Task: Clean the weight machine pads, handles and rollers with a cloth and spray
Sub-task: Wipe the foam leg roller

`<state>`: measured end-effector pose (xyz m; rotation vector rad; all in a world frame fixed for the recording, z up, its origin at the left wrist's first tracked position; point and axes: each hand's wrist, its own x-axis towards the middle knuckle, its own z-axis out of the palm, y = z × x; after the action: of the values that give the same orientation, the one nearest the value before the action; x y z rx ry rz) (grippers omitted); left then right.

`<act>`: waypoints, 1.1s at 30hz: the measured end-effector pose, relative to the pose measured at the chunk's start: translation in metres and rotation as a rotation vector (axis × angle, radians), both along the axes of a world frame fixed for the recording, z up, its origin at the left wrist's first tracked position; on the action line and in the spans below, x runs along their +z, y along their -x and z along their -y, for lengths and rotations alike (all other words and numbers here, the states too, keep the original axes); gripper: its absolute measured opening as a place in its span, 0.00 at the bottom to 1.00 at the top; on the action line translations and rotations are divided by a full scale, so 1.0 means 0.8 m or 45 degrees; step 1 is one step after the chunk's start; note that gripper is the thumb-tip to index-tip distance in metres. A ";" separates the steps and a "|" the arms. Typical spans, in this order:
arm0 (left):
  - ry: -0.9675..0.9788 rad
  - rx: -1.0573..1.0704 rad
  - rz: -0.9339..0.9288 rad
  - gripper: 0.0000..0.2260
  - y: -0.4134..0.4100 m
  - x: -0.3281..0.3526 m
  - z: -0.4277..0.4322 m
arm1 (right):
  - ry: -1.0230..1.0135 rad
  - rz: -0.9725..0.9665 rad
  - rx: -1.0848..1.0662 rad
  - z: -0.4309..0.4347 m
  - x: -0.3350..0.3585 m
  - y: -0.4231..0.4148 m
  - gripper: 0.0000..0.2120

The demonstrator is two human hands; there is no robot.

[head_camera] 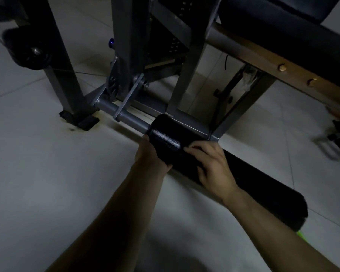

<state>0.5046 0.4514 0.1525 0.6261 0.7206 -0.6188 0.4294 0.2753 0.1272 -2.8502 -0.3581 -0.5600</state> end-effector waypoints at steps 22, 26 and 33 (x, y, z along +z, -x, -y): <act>-0.297 -0.420 -0.132 0.27 0.109 -0.019 0.147 | -0.244 0.099 -0.790 0.136 -0.019 0.201 0.34; -0.264 -0.402 -0.100 0.36 0.118 -0.032 0.164 | -0.405 0.233 -1.036 0.122 -0.026 0.188 0.34; -0.202 -0.509 0.104 0.19 0.117 -0.057 0.150 | -0.297 0.053 -0.462 0.059 -0.014 0.092 0.30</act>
<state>0.4112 0.3311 0.1070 0.9489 0.5740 -0.9032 0.3561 0.2283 0.1164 -2.6878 0.2130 -0.6763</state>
